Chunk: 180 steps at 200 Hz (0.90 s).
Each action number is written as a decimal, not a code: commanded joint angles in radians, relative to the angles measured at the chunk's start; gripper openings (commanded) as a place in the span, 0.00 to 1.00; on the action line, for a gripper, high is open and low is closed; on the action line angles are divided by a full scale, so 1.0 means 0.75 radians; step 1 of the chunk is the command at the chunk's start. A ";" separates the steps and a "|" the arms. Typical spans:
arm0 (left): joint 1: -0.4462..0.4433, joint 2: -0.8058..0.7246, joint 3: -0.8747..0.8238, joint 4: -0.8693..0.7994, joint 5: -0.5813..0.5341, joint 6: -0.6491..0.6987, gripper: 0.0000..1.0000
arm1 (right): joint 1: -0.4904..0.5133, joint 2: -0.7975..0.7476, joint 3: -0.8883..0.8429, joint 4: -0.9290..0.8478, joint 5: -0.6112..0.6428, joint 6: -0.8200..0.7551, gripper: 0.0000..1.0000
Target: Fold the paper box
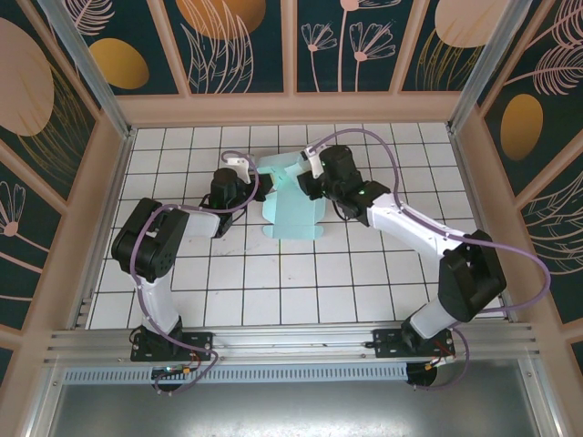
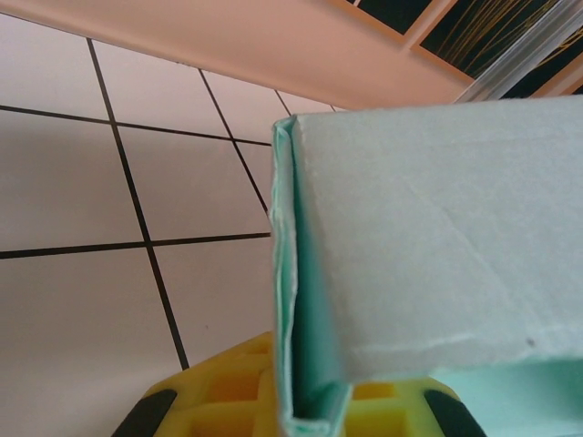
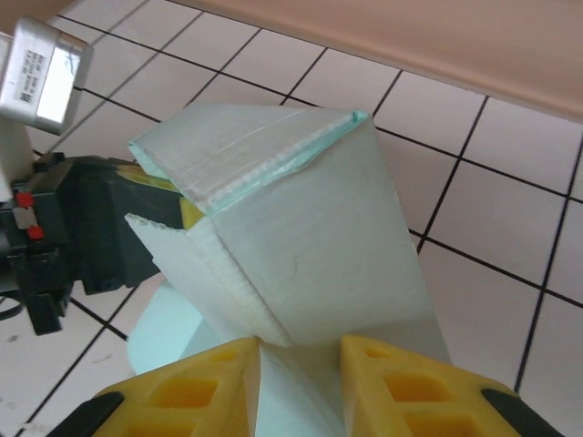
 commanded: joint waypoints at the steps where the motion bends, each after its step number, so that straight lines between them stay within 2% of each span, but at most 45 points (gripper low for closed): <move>1: -0.018 -0.020 0.049 0.060 0.096 0.008 0.00 | 0.028 0.048 0.043 0.013 0.142 -0.063 0.29; 90: -0.018 -0.012 0.055 0.065 0.122 0.002 0.00 | 0.103 0.149 0.086 0.034 0.461 -0.122 0.20; 141: -0.018 -0.009 0.059 0.066 0.136 -0.003 0.00 | 0.154 0.211 0.103 0.076 0.674 -0.171 0.12; 180: -0.019 -0.008 0.063 0.063 0.140 -0.006 0.00 | 0.184 0.272 0.129 0.075 0.775 -0.215 0.10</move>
